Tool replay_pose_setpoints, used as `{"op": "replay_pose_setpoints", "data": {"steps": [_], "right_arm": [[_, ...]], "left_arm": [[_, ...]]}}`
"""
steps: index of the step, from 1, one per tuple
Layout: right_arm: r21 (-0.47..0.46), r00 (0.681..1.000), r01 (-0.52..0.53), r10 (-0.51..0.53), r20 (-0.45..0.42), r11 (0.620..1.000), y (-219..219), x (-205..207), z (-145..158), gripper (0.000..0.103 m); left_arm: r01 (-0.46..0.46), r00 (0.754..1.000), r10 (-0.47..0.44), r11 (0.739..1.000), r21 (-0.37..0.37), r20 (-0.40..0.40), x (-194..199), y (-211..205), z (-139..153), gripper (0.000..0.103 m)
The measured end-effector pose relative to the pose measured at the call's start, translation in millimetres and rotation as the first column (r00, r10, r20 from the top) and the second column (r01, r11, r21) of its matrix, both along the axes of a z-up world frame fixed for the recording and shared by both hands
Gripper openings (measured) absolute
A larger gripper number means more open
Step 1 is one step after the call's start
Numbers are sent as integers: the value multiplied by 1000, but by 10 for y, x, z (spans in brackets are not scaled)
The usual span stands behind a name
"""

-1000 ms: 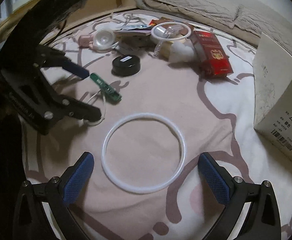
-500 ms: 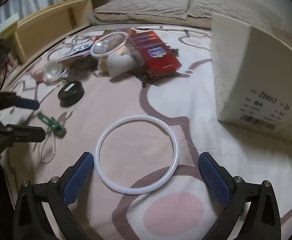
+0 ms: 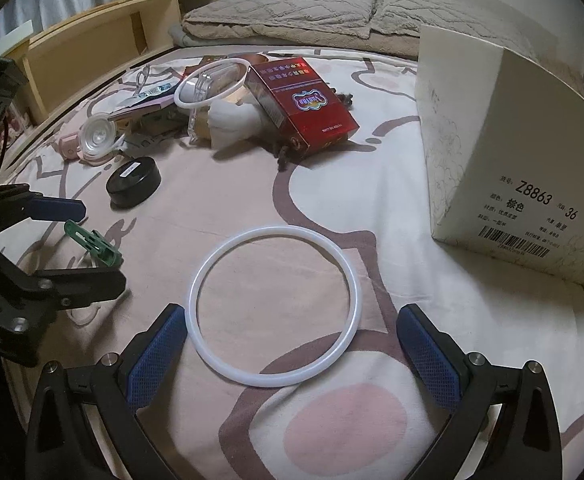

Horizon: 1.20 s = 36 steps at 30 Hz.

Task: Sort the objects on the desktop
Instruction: 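Close the left gripper on the green clip while the right gripper closes on the white ring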

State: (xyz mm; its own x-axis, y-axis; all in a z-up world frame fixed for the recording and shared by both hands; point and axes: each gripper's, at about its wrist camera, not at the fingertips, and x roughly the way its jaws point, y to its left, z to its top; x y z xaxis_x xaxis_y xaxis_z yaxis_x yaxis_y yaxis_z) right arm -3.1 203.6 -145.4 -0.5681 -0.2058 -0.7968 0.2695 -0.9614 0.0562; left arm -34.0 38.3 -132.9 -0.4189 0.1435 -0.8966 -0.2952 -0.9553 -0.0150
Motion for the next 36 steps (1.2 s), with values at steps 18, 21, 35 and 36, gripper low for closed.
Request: {"op": "replay_pose_setpoints", "data": {"steps": [18, 21, 35, 36], "right_arm": [[-35, 999, -43, 44, 31, 998, 60, -9, 21, 103], [-141, 998, -47, 51, 29, 989, 161, 5, 69, 103], [-300, 980, -163, 188, 58, 940, -23, 158, 190, 103], [-271, 982, -161, 181, 49, 949, -43, 166, 193, 103]], "left_arm": [[-114, 993, 114, 993, -39, 11, -17, -244, -88, 102], [-116, 993, 117, 993, -32, 17, -32, -252, -96, 102], [-118, 993, 118, 993, -22, 25, -2, -256, -106, 102], [-118, 993, 118, 993, -22, 26, -1, -256, -108, 102]]}}
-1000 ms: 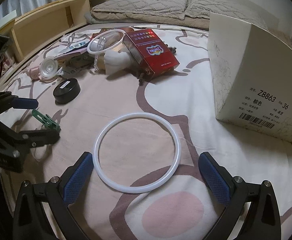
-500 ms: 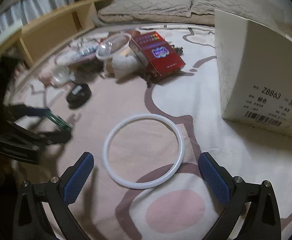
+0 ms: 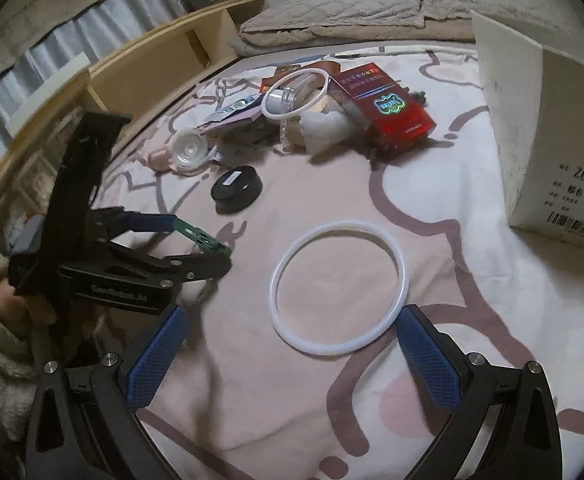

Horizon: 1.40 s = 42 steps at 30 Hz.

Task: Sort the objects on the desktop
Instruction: 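Close the left gripper on the green clip while the right gripper closes on the white ring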

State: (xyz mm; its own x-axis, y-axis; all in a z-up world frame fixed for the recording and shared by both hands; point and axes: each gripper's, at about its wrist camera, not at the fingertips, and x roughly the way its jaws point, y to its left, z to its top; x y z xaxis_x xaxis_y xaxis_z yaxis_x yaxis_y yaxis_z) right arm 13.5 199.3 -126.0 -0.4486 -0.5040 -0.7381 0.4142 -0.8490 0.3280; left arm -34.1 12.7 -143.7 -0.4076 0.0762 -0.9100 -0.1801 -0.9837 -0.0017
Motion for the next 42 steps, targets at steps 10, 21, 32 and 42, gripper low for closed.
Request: {"op": "replay_pose_setpoints", "data": {"steps": [10, 21, 32, 42], "right_arm": [[248, 995, -28, 52, -90, 968, -206, -66, -124, 103], [260, 996, 8, 15, -89, 966, -204, -179, -202, 103], [298, 997, 9, 15, -80, 955, -251, -192, -242, 103], [302, 990, 59, -16, -142, 952, -260, -120, -187, 84]], "left_arm": [[13, 1000, -13, 1000, 21, -14, 19, 19, 6, 101], [22, 999, -20, 999, 29, -47, 56, 67, 45, 77], [24, 998, -20, 998, 66, -56, 19, 30, 103, 54], [34, 998, -29, 997, 76, -63, 43, 56, 129, 54]]}}
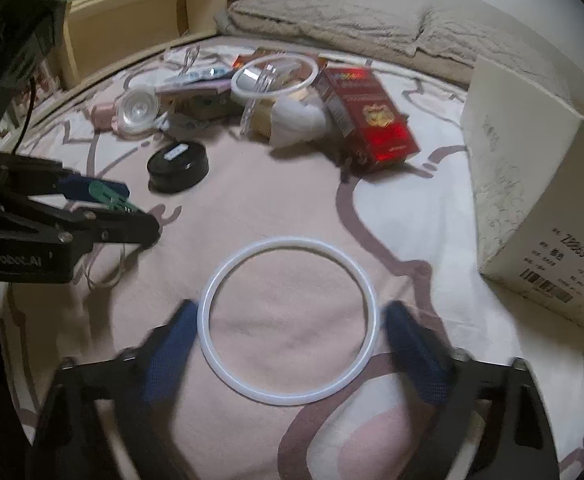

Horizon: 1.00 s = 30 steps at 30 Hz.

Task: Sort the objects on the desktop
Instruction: 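Close the left gripper on the green clip while the right gripper closes on the white ring, then carry the white ring over the white box with the right gripper while the left holds the green clip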

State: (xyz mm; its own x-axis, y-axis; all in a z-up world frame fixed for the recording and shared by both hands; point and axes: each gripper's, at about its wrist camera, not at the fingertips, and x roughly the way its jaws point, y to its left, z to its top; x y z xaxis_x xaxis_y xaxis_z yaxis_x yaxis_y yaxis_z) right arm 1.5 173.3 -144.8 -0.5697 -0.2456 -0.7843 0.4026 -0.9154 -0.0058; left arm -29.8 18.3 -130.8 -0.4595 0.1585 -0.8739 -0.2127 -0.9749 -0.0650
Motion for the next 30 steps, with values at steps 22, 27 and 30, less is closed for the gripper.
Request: {"op": "replay_pose_setpoints", "data": {"steps": [22, 27, 30], "right_arm": [[-10, 1000, 15, -15, -6, 1000, 6, 0, 3, 84], [-11, 1000, 15, -15, -6, 1000, 5, -4, 5, 84], [-10, 1000, 15, -15, -6, 1000, 4, -7, 4, 84]], "left_arm": [[21, 1000, -20, 998, -63, 14, 57, 130, -73, 83], [-32, 999, 31, 999, 19, 34, 19, 33, -54, 81], [-66, 997, 64, 996, 52, 41, 2, -12, -35, 75]]}}
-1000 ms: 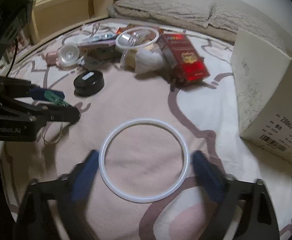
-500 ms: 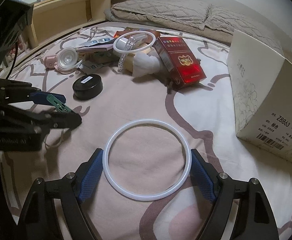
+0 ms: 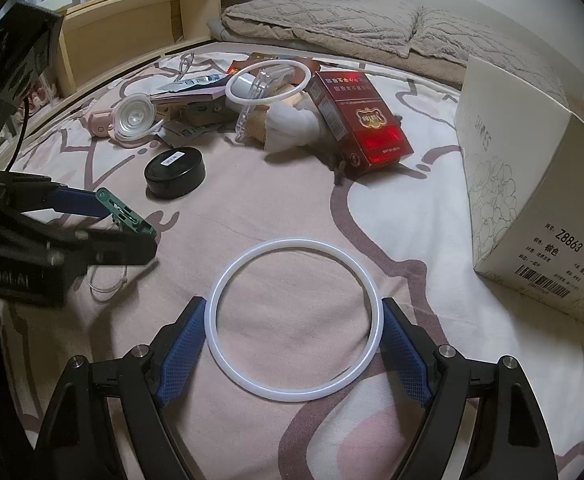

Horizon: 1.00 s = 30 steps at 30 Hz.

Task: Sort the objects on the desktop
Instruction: 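Carry the white ring over the white box with the right gripper while the left holds the green clip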

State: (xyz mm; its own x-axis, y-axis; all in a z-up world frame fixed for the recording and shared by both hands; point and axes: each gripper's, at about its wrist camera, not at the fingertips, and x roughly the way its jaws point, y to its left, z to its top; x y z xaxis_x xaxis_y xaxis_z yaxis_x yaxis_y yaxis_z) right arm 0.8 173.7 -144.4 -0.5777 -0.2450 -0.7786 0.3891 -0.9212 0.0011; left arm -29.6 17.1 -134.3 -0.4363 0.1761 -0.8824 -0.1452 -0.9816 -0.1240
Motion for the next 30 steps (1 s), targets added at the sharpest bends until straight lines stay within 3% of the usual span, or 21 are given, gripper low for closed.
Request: {"op": "replay_pose_setpoints", "data": {"steps": [4, 9, 23, 30], "right_arm": [[1, 1000, 0, 0, 1, 1000, -2, -4, -5, 84], [2, 1000, 0, 0, 1, 1000, -5, -4, -2, 84], [3, 999, 33, -32, -30, 999, 32, 17, 41, 84], [-71, 995, 89, -91, -31, 994, 177, 14, 134, 84]], "left_arm": [[-26, 1000, 26, 1000, -6, -8, 2, 28, 6, 70], [-4, 999, 2, 998, -65, -37, -4, 83, -3, 54], [-1, 998, -1, 1000, -22, -58, 18, 41, 55, 54], [3, 996, -2, 1000, 6, -90, 21, 10, 151, 54]]}}
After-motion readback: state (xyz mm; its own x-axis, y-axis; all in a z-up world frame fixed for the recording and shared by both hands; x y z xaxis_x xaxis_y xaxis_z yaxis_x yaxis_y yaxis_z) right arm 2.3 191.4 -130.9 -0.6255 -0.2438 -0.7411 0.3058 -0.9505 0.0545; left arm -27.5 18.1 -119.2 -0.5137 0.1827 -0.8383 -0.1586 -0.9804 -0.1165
